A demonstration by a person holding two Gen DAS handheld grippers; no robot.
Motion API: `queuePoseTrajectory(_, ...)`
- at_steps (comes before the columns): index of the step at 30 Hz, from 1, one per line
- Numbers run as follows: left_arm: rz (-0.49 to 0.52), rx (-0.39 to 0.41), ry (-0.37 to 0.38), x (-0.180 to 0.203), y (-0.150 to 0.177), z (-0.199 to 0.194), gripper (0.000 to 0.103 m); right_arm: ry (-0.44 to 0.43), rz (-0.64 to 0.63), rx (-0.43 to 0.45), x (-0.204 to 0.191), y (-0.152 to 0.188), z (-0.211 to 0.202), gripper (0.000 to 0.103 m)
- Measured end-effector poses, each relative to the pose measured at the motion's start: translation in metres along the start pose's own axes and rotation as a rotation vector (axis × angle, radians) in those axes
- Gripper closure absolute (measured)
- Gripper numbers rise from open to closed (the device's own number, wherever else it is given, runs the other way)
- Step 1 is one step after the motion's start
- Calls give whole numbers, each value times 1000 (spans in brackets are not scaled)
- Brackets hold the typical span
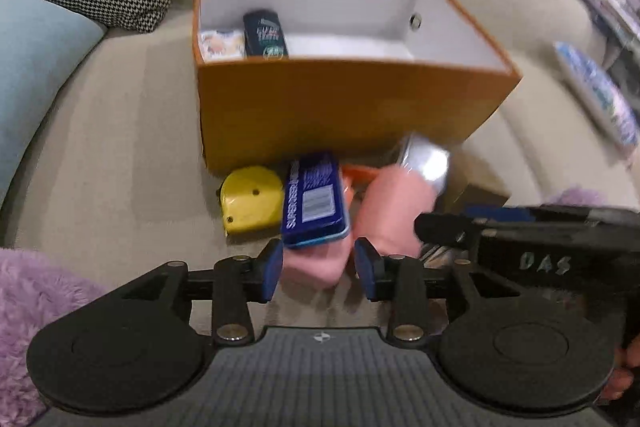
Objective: Organize rigid objects
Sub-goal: 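Grasp the pink pump bottle with the left gripper while the right grasps the pink cup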
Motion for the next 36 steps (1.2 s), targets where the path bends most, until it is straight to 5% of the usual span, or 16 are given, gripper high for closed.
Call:
queuePoseTrajectory(14,-3,-62,2,1,8,40,53,14,173,-85,14,-6,35,45)
queuePoseTrajectory(19,-13,-67,13,1,5,51,50,28,216,-116,19,-7,48,37)
queuePoseTrajectory(36,-88,-139,-29,-16,12,45,51,11,111,-109,7,-1,44,40)
Point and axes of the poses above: each gripper's, at about its wrist camera, not at the fingertips, and z roughly the way its jaws point, x to its right, y to its underside, the point moved 2 cm from there along z, roughly the way its jaws point, and after that the axes turned 12 degrees about x, right-handed, at the moved point
